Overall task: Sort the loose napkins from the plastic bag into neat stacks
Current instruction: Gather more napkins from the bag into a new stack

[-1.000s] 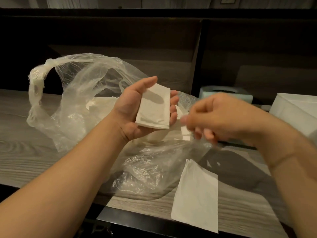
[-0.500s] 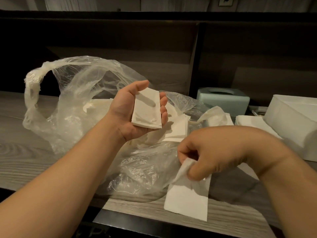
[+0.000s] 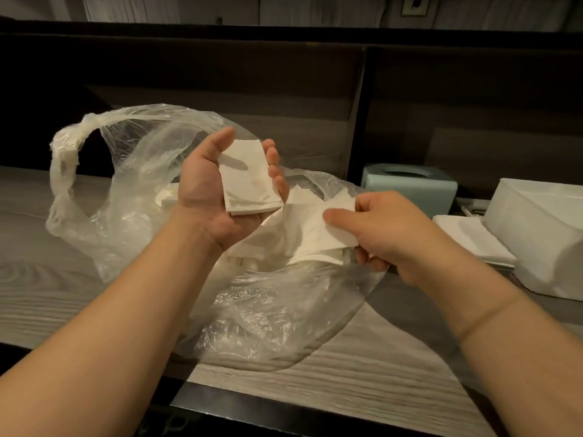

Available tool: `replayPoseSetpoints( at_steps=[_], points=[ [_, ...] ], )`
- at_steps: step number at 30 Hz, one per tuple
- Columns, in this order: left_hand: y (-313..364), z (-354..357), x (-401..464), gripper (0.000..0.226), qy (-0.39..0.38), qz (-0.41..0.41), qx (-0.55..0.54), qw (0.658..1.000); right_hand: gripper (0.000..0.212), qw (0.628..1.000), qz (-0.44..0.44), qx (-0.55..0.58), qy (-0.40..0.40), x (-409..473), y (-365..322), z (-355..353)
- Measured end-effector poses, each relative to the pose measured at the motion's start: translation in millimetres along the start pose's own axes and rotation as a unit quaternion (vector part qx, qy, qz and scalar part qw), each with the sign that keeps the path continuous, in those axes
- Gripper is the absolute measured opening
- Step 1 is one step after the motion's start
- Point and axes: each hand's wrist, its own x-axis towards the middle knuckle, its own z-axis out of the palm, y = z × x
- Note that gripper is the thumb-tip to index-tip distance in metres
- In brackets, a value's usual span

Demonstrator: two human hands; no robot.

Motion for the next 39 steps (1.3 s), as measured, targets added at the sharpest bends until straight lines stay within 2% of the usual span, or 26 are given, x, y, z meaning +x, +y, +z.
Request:
replayPoseSetpoints(
  at_steps=[3,5,8,15,19,24,27,30,32,34,39],
  points=[
    [-3,2,0,0.05,0.009,-0.006,0.013,1.0,0.048,0.987,-0.052,-0.147,0.05,-4,-3,2],
    [-5,3,0,0.049,0.017,-0.007,0.019,1.0,0.057,0.973,-0.061,-0.218,0.052,-7,-6,0],
    [-7,4,1,0.047,0.031,-0.008,0.036,0.999,0.045,0.97,-0.052,-0.238,0.016,-12,-9,0],
    [-9,2,3,0.049,0.042,-0.014,0.054,0.998,0.011,0.995,-0.061,-0.082,-0.005,-8,-5,1],
    [-10,3,2,0.048,0.047,-0.015,0.054,0.997,0.015,0.996,-0.087,0.018,-0.017,-9,-8,-8],
    [-11,6,1,0.049,0.057,-0.004,0.061,0.996,0.015,0.958,-0.134,0.197,-0.156,-14,-14,-27],
    [-12,6,0,0.05,0.035,-0.033,0.079,0.996,0.023,0.932,-0.184,0.247,-0.193,-14,-12,-32],
    [-15,8,-3,0.044,-0.006,-0.081,0.155,0.985,0.015,0.93,-0.233,0.239,-0.152,-14,-10,-29],
    [-18,9,-4,0.042,-0.012,-0.102,0.205,0.973,0.024,0.941,-0.238,0.214,-0.105,-12,-9,-24],
    [-21,8,-5,0.046,-0.022,-0.116,0.234,0.965,0.021,0.95,-0.235,0.196,-0.067,-12,-9,-19],
    [-24,8,-5,0.057,-0.133,-0.194,0.252,0.939,0.017,0.958,-0.215,0.19,-0.015,-10,-9,-10]
  ],
)
